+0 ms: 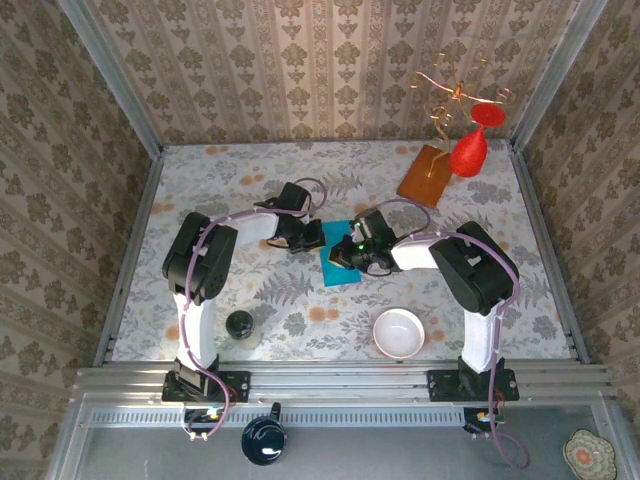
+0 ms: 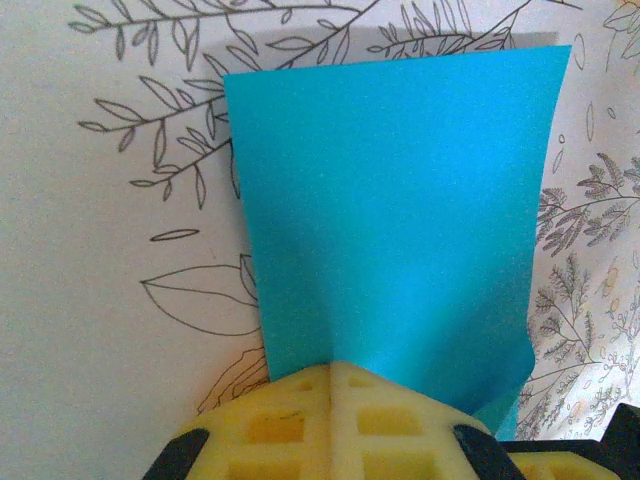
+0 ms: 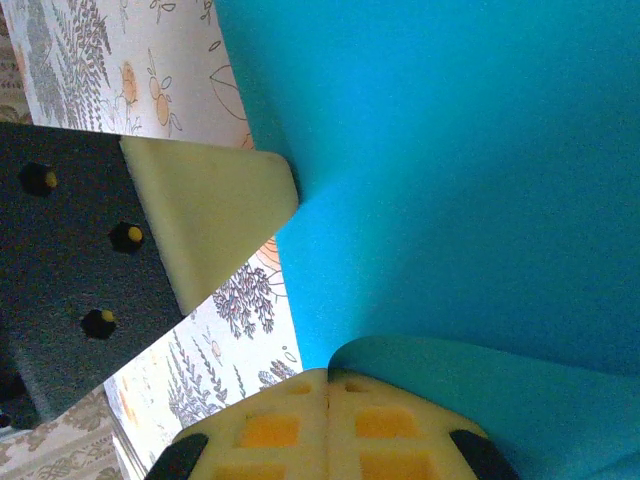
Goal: Fold a paper plane with a square sheet of paper (pick it up from the middle)
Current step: Fold the triangle a second time at the center of the table.
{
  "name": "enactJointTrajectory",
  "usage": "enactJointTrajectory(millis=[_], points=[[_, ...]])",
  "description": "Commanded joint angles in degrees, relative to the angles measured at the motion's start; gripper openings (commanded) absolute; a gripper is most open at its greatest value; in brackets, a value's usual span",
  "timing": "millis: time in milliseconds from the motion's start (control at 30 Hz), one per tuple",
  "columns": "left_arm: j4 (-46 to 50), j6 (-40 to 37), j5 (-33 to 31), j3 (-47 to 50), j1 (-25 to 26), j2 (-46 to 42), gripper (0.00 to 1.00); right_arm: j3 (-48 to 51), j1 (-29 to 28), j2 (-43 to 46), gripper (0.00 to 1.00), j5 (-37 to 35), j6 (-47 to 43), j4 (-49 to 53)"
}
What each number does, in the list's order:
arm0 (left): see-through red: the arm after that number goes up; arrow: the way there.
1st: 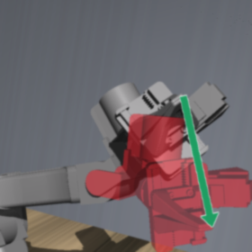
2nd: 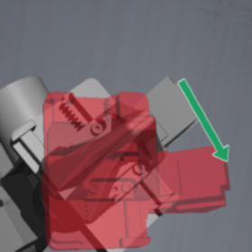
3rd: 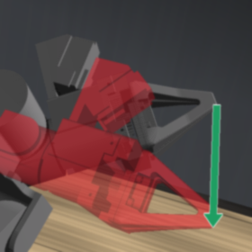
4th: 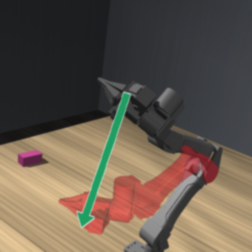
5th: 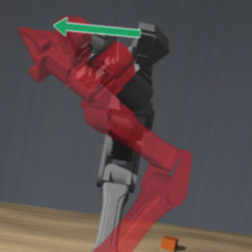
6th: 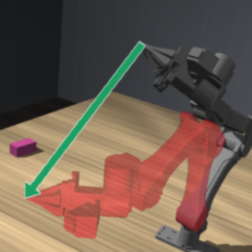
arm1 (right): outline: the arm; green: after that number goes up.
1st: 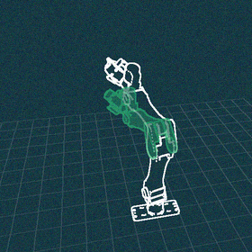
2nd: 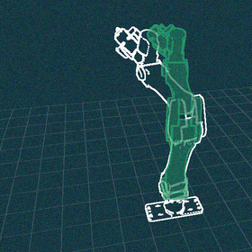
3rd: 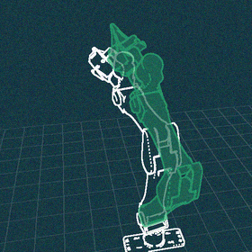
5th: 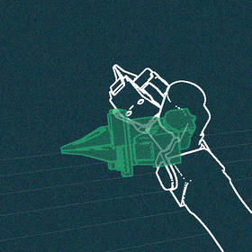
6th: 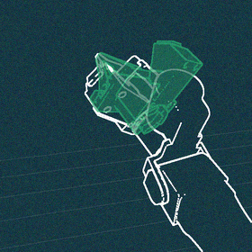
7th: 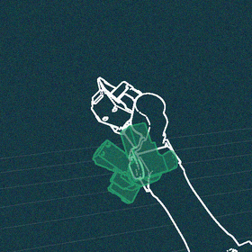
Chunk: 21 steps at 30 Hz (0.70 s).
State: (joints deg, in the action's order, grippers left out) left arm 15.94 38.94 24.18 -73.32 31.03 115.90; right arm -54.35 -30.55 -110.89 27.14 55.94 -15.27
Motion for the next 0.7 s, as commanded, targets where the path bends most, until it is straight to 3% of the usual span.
enactJointTrajectory(millis=[0, 667], points=[[2.2, -1.1, -0.3, -0.3, 0.1, 2.0, 0.07, -1.1, -0.3, -1.0, 0.0, -1.8, 0.5, -1.0], [2.2, -1.0, 0.1, -0.5, 0.4, 2.4, 0.07, -1.0, -0.2, -1.2, 0.0, -0.7, 1.0, -2.5]])
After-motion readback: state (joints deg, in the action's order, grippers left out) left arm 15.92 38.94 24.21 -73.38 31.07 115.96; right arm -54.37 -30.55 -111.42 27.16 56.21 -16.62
